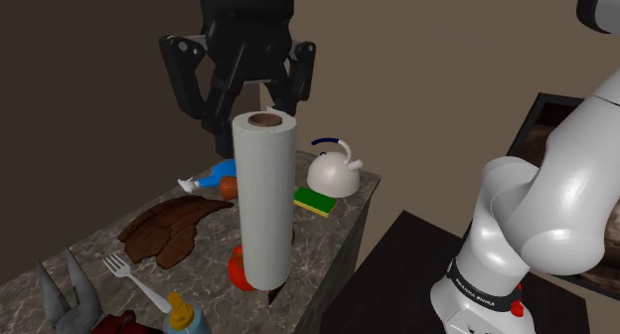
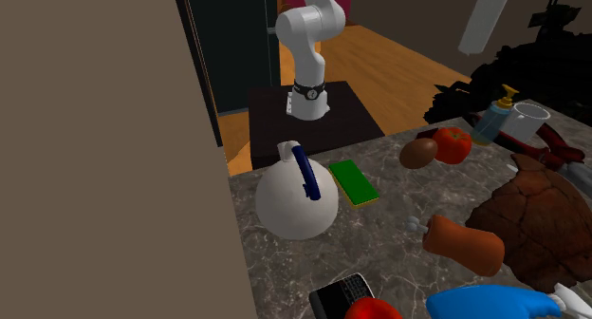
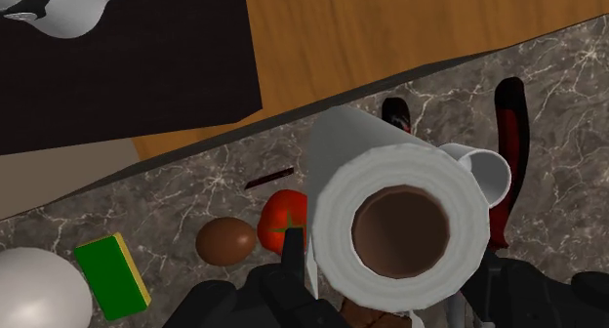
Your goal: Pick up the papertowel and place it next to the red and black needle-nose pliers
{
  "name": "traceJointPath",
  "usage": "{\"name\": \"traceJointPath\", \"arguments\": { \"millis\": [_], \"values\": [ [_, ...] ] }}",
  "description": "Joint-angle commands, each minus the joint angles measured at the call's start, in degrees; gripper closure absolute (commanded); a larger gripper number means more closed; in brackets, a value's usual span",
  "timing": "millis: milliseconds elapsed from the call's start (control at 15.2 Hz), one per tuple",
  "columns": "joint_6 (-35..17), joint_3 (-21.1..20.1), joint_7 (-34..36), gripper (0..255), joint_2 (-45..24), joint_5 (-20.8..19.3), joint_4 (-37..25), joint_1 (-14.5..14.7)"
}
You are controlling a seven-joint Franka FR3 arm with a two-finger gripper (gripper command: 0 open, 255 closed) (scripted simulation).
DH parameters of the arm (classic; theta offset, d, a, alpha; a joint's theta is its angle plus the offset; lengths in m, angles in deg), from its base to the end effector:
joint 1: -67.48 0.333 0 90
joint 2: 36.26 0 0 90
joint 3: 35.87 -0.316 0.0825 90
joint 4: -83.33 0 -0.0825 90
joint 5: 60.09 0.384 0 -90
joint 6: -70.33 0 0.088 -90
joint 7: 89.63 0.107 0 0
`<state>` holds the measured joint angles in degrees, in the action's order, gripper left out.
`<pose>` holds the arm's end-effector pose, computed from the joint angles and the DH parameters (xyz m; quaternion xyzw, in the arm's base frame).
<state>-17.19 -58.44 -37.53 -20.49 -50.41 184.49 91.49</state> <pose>0.2885 0.3724 0.6574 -0.9982 0.0500 0.0188 0.0273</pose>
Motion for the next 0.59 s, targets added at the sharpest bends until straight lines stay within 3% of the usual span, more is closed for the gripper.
{"name": "traceJointPath", "arguments": {
  "millis": [0,528],
  "values": [
    [-1.5,0.1,-0.3,255,0.6,0.2,2.1,0.0],
    [-7.7,-0.1,-1.2,255,2.1,0.8,9.7,0.3]
  ]
}}
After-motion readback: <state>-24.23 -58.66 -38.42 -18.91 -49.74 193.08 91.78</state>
